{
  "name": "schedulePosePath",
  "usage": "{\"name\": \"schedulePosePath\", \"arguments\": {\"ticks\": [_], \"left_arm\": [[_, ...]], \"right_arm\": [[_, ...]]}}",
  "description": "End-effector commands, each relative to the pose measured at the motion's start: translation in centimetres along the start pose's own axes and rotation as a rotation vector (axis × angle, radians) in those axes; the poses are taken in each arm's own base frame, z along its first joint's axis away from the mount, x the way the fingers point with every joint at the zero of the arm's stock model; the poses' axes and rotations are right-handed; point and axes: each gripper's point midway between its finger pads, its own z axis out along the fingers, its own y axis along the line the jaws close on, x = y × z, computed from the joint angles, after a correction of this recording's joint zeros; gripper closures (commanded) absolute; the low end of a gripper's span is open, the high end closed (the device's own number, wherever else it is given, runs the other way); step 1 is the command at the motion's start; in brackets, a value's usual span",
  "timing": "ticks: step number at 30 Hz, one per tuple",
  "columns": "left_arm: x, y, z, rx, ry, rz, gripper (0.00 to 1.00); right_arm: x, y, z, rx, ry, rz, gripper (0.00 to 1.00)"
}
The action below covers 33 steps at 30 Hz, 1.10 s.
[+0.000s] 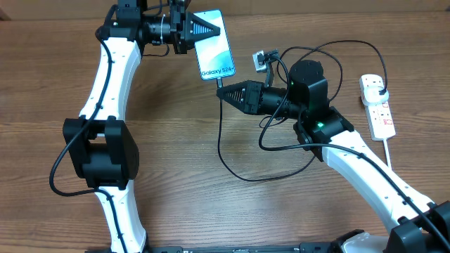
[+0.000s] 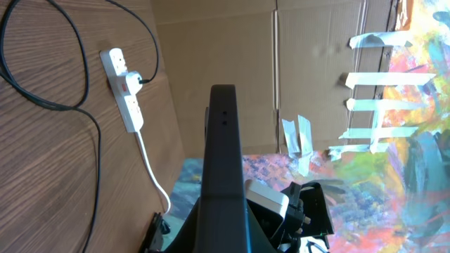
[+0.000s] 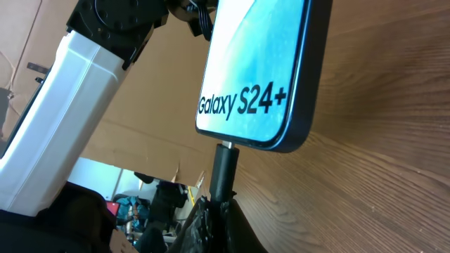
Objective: Plug charger to phone and switch on socket
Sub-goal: 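Open the right gripper and lower the phone with the left gripper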
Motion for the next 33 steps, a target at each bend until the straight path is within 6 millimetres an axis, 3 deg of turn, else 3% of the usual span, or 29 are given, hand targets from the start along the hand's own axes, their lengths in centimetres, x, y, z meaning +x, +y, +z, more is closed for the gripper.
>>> {"name": "schedulePosePath", "arguments": {"ticks": [1, 7, 11, 17, 23, 25, 28, 33], "left_arm": [[2.1, -1.5, 2.7, 0.071, 0.114, -0.002, 0.96], [1.4, -1.2, 1.5, 0.059, 0.079, 0.019, 0.96], [0.8, -1.0, 0.3, 0.051, 0.049, 0.019, 0.96], [0.0, -0.5, -0.8, 0.023, 0.004, 0.082, 0.96], [-1.3, 1.2, -1.7, -0.066, -0.072, 0.147, 0.96], [-1.6, 2.7, -1.9, -0.138, -0.107, 0.15, 0.96], [-1.6, 5.3, -2.4, -0.27, -0.146, 0.104, 0.96], [0.0, 8.9, -3.5, -0.452, -0.13, 0.072, 0.96]], "right_arm": [[-2.8, -0.7, -0.8, 0.048, -0.118, -0.027, 0.96], [-1.9, -0.6, -0.7, 0.035, -0.074, -0.012, 0.95], [-1.2, -1.5, -0.7, 0.067, -0.046, 0.024, 0.77], [-1.1, -1.6, -0.7, 0.069, -0.044, 0.027, 0.62], [-0.8, -1.8, -0.7, 0.077, -0.034, 0.036, 0.4], [-0.7, -2.0, -0.7, 0.084, -0.028, 0.025, 0.34], [-0.5, -2.2, -0.7, 0.093, -0.021, 0.033, 0.32], [0.2, -3.0, -0.8, 0.124, 0.004, 0.036, 0.3]]}}
